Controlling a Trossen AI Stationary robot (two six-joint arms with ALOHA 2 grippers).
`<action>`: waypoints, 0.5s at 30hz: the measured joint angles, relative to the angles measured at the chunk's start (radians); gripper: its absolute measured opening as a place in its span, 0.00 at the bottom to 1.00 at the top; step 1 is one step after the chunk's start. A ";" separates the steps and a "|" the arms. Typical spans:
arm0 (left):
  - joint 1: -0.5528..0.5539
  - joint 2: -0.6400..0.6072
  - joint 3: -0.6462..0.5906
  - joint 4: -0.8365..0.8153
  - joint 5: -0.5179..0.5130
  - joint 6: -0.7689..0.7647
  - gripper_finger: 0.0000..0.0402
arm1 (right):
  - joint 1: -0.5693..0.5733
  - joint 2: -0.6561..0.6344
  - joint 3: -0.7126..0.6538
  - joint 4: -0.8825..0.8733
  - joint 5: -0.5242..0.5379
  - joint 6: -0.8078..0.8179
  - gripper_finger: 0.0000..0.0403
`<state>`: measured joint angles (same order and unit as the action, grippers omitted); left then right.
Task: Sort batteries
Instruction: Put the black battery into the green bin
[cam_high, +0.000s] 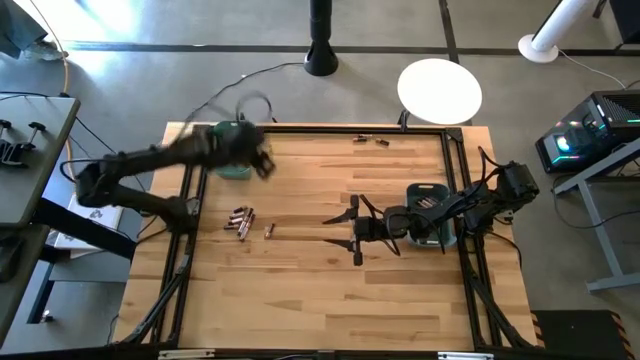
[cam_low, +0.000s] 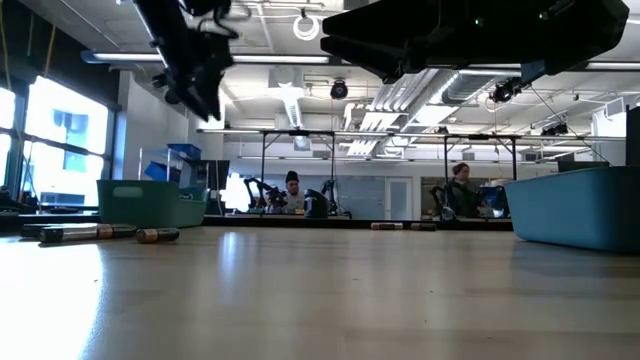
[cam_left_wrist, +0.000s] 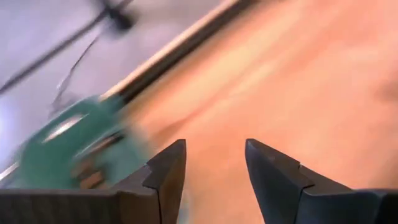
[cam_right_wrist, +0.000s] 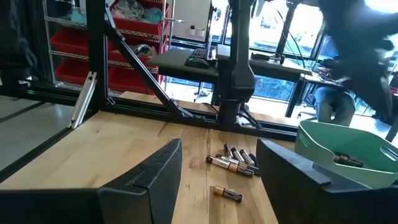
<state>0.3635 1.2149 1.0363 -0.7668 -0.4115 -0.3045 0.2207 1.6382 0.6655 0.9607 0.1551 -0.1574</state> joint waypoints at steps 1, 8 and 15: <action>-0.083 -0.018 -0.040 0.069 -0.012 -0.001 0.38 | 0.000 0.000 0.000 0.000 0.000 0.000 0.50; -0.500 -0.050 -0.226 0.312 0.091 -0.034 0.36 | 0.000 0.000 0.000 0.000 0.000 0.000 0.50; -0.650 -0.037 -0.310 0.322 0.162 -0.546 0.36 | 0.000 0.000 0.000 0.000 0.000 -0.031 0.50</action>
<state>-0.2862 1.1774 0.7261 -0.4446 -0.2493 -0.8508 0.2206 1.6382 0.6655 0.9611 0.1547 -0.1880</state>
